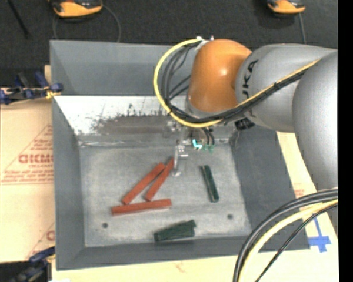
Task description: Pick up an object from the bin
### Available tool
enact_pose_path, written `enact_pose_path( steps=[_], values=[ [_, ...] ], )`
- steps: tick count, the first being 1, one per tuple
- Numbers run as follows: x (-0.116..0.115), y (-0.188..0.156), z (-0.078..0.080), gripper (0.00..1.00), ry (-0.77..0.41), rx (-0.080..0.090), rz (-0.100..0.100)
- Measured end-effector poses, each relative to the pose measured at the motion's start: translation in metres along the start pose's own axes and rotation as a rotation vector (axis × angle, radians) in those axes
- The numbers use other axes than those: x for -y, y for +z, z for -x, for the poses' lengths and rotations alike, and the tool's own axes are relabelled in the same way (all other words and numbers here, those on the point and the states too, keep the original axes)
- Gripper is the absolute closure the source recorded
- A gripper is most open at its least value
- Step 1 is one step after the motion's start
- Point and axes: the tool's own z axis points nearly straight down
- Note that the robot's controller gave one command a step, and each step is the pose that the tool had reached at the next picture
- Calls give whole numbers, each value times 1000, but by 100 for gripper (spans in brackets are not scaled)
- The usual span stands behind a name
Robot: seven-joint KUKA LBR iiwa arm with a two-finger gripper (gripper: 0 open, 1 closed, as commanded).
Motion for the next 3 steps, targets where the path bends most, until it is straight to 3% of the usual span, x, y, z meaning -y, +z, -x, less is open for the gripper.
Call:
enact_pose_path(
  steps=[1, 2, 3],
  values=[
    [-16, 69, -9, 0, -7, 0, 1],
    [-17, 61, -4, 100, -4, 12, 4],
    [-50, 61, 16, 100, -534, 13, -5]
  ],
)
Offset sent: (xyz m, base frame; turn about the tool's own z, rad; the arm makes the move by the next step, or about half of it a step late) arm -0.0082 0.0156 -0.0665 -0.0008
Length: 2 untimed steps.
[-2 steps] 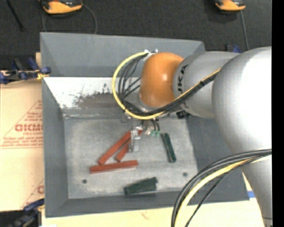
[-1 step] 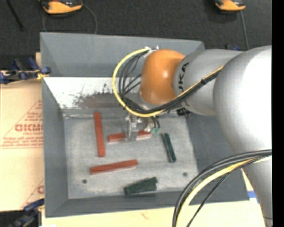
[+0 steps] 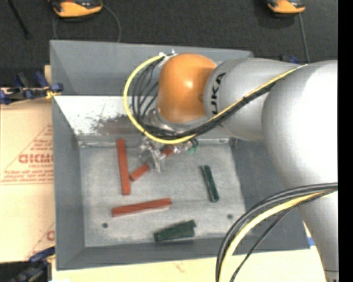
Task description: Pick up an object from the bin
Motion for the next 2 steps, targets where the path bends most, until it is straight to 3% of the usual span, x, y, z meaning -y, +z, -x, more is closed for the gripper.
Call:
enact_pose_path(
  steps=[1, 2],
  values=[
    [-1, -57, -5, 100, -1, 1, 1],
    [-3, -53, -6, 0, 1, -4, 6]
  ],
)
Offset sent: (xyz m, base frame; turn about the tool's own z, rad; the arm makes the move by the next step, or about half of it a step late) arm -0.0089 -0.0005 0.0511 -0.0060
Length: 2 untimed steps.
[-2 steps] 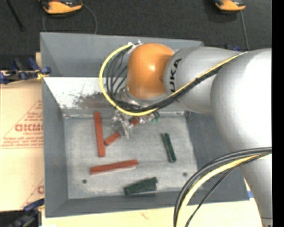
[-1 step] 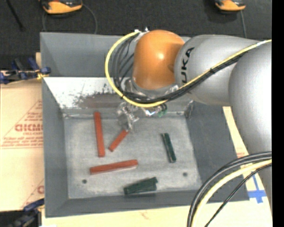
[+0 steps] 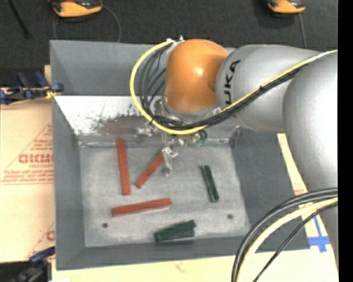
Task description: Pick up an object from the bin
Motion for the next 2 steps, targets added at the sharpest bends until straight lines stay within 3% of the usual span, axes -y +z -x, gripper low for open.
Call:
enact_pose_path(
  steps=[1, 2],
  values=[
    [20, 59, -9, 0, -126, -3, -1],
    [20, 56, -7, 100, -123, 1, 0]
  ],
)
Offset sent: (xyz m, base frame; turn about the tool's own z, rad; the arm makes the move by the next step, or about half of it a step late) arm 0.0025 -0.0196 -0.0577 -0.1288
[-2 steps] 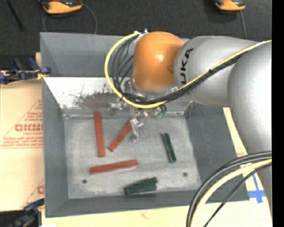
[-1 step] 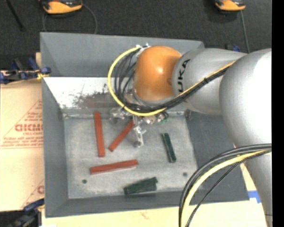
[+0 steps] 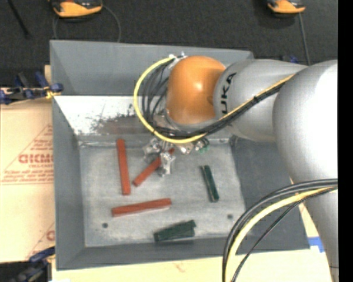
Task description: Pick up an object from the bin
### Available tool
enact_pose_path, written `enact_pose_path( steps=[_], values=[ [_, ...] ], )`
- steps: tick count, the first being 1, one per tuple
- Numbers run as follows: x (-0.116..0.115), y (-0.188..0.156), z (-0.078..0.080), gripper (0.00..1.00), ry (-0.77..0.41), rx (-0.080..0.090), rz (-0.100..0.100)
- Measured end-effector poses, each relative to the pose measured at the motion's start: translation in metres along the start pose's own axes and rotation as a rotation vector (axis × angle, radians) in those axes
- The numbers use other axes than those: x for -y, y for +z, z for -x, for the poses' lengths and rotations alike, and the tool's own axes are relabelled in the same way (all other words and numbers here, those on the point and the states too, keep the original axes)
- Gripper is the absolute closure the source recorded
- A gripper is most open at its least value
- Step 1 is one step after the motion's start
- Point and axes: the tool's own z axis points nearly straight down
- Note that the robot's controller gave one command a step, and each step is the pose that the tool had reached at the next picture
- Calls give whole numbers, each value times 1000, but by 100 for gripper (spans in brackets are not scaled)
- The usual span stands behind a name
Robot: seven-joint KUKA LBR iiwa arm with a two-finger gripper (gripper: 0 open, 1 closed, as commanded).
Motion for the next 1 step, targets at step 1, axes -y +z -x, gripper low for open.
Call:
enact_pose_path(
  steps=[1],
  values=[
    [-4, -138, 14, 100, 18, 5, -7]
  ],
)
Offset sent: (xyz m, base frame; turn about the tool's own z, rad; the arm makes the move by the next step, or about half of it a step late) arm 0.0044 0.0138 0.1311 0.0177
